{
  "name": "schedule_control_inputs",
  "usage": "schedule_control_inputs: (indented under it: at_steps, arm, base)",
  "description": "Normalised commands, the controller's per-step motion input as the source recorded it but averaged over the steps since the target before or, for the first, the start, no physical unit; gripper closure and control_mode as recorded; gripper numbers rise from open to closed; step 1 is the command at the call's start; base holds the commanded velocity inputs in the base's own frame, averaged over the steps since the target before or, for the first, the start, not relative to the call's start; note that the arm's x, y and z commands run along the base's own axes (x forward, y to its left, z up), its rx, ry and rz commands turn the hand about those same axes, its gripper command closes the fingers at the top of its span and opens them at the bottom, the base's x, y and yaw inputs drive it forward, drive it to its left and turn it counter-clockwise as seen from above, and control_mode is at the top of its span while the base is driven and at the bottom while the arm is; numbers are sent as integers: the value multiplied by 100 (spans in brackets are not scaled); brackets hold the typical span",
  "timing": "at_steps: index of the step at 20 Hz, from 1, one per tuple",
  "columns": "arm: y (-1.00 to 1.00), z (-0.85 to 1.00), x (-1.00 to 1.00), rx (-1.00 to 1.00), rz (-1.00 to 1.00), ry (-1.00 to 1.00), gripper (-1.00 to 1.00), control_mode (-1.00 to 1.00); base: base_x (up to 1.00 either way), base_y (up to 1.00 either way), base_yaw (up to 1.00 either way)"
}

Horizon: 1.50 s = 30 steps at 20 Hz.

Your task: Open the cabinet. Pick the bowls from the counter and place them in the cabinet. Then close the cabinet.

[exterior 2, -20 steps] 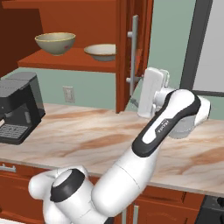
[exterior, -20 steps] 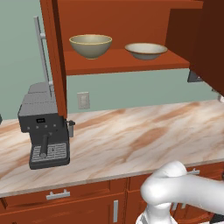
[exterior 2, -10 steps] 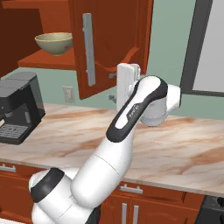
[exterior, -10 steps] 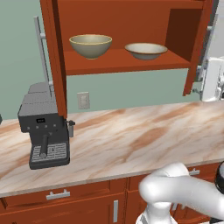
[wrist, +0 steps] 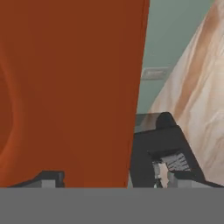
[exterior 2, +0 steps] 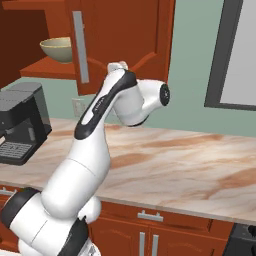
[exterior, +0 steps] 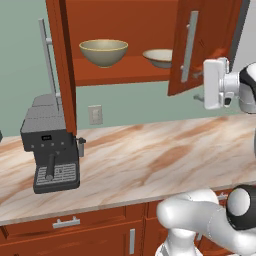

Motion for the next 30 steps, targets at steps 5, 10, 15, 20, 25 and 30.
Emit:
schedule_control_inputs:
  at_steps: [5, 10, 15, 20, 25, 30]
  arm:
    - [64, 7, 100, -18, -42, 15, -100, -100]
    - [38, 0, 100, -14, -34, 7, -100, -100]
    - [2, 0, 100, -7, -24, 3, -100, -100]
    - [-7, 0, 47, 0, -11, 0, -100, -100]
    - [-3, 3, -45, 1, 0, -2, -100, -100]
    - [-1, 28, -52, 0, 0, -1, -100, -100]
  base:
    - [0, 0, 0]
    - [0, 0, 0]
    - [0, 0, 0]
    - [0, 0, 0]
    - [0, 0, 0]
    - [0, 0, 0]
